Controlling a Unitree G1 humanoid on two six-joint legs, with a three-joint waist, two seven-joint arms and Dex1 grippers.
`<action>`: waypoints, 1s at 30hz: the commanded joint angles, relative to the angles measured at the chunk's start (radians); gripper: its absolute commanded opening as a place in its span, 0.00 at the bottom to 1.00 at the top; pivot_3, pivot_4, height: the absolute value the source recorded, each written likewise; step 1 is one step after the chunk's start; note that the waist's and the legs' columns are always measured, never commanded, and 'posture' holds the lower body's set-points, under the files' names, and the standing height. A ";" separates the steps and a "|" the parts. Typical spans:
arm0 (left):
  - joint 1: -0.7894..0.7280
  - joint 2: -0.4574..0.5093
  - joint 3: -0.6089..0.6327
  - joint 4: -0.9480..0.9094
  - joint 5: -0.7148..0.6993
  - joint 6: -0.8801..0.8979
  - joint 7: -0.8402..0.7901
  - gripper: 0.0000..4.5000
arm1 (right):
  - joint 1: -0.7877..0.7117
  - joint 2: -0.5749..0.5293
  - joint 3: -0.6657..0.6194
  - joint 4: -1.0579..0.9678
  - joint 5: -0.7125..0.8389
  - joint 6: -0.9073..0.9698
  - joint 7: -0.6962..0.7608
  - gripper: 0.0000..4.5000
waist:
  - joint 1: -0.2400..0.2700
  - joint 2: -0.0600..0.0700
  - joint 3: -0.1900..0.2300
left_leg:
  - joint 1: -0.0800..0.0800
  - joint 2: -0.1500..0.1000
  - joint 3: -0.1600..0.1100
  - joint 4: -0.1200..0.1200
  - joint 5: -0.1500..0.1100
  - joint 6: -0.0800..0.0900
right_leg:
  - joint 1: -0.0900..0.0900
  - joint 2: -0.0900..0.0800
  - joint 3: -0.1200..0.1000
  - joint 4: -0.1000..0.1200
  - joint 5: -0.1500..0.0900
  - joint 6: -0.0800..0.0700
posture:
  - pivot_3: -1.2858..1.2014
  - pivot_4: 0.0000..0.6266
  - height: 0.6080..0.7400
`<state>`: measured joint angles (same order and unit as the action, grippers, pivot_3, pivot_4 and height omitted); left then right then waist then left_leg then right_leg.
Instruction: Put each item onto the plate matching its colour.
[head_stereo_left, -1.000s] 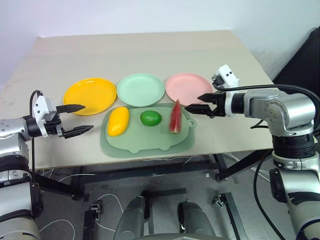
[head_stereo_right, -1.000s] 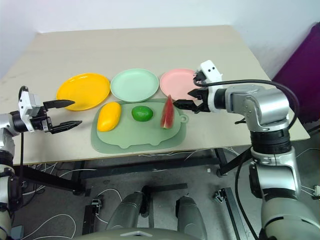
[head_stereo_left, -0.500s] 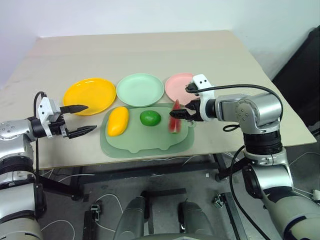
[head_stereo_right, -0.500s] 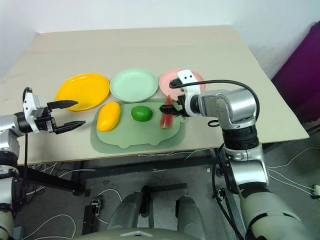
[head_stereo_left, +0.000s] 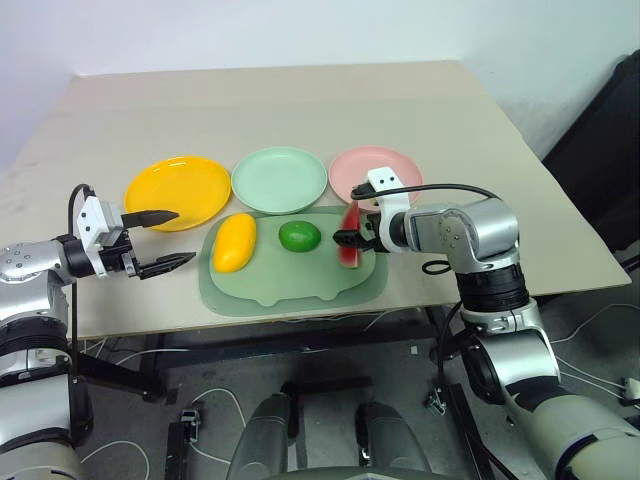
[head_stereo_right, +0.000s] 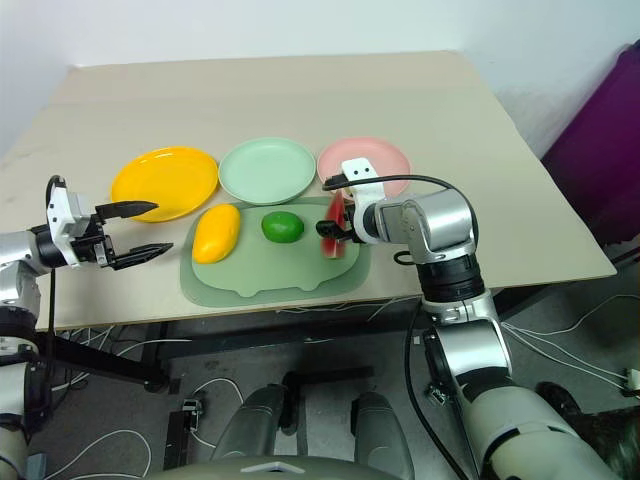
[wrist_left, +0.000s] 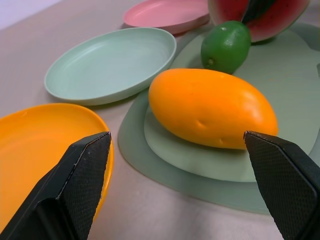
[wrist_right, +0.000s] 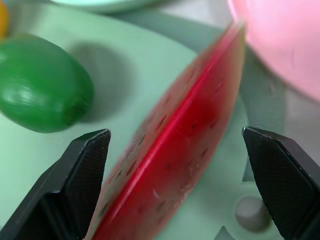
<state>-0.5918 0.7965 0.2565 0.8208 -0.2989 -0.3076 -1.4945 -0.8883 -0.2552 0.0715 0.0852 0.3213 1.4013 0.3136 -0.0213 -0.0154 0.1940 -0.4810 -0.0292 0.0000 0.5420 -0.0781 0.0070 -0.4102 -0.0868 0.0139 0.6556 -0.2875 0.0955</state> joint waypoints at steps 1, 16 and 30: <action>0.008 0.005 0.015 -0.042 -0.033 0.006 0.010 0.99 | -0.003 0.013 0.012 -0.016 -0.015 -0.018 -0.016 1.00 | 0.000 0.000 0.000 | 0.000 0.000 0.000 0.000 0.000 0.000 | 0.000 0.000 0.000 0.000 0.000 0.000 | 0.52 0.24 0.98; 0.024 0.007 0.008 -0.087 -0.054 0.024 0.039 0.99 | 0.024 0.016 0.105 -0.015 -0.050 -0.054 -0.007 1.00 | 0.000 0.000 0.000 | 0.001 0.004 0.005 -0.001 0.000 0.000 | -0.001 0.001 0.000 0.000 0.002 -0.003 | 0.52 0.24 0.98; 0.007 0.005 -0.001 -0.090 -0.052 0.025 0.049 1.00 | 0.054 -0.023 0.214 -0.084 -0.087 -0.059 0.014 0.87 | 0.001 -0.005 -0.003 | 0.001 0.014 0.027 -0.001 -0.001 0.002 | -0.010 -0.006 -0.001 0.000 0.004 -0.006 | 0.52 0.24 0.98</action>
<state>-0.5666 0.7936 0.2487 0.7631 -0.3367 -0.2839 -1.4524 -0.8502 -0.2686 0.2666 0.0115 0.2378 1.3307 0.3180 -0.0205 -0.0204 0.1907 -0.4801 -0.0149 0.0282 0.5406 -0.0796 0.0090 -0.4204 -0.0937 0.0121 0.6555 -0.2828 0.0886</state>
